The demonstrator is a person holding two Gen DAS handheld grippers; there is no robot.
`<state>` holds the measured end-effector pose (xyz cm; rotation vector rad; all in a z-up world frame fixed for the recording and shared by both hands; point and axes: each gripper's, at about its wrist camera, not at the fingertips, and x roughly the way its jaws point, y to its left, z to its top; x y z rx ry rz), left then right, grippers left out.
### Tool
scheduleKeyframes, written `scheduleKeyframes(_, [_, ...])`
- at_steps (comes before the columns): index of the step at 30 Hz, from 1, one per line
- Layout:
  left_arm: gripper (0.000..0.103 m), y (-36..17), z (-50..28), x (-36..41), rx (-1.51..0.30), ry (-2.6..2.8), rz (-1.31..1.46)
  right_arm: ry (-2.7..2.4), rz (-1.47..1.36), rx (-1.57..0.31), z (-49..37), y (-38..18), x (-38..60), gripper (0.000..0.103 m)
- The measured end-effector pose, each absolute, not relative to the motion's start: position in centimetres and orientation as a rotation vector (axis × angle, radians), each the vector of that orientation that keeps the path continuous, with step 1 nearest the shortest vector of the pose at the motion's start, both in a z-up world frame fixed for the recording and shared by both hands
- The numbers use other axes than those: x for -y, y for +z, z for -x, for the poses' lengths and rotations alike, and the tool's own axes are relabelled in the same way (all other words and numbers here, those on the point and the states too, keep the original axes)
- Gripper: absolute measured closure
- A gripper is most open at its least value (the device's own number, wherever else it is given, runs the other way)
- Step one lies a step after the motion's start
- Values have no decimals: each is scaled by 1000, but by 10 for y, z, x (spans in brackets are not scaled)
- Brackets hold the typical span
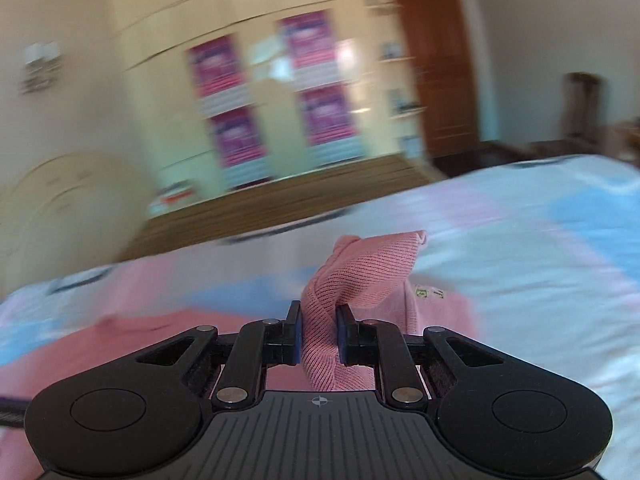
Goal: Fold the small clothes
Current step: 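Carry the held sleeve across the sweatshirt body and open the right tool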
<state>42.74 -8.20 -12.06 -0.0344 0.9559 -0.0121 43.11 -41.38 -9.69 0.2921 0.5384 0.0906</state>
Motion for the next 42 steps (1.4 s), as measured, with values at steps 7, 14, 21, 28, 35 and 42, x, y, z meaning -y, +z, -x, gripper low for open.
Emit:
scheduleKeyframes(7, [20, -119, -426, 49, -940, 46, 45, 364, -259, -715, -447, -139, 279, 71])
scheduleKeyframes(14, [17, -124, -427, 65, -984, -112, 118, 352, -234, -663, -427, -134, 285, 30])
scheduleKeyframes(21, [44, -166, -449, 89, -1129, -218, 275, 128, -232, -701, -396, -145, 355, 30])
scheduleKeyframes(28, [92, -178, -452, 86, -1075, -217, 371, -5, -212, -748, -358, -156, 396, 30])
scheduleKeyframes(35, [97, -146, -456, 89, -955, -243, 359, -47, -172, -781, -360, -168, 394, 30])
scheduleKeyframes(42, [97, -88, -458, 62, -754, -207, 362, -52, -144, -754, -380, -172, 380, 61])
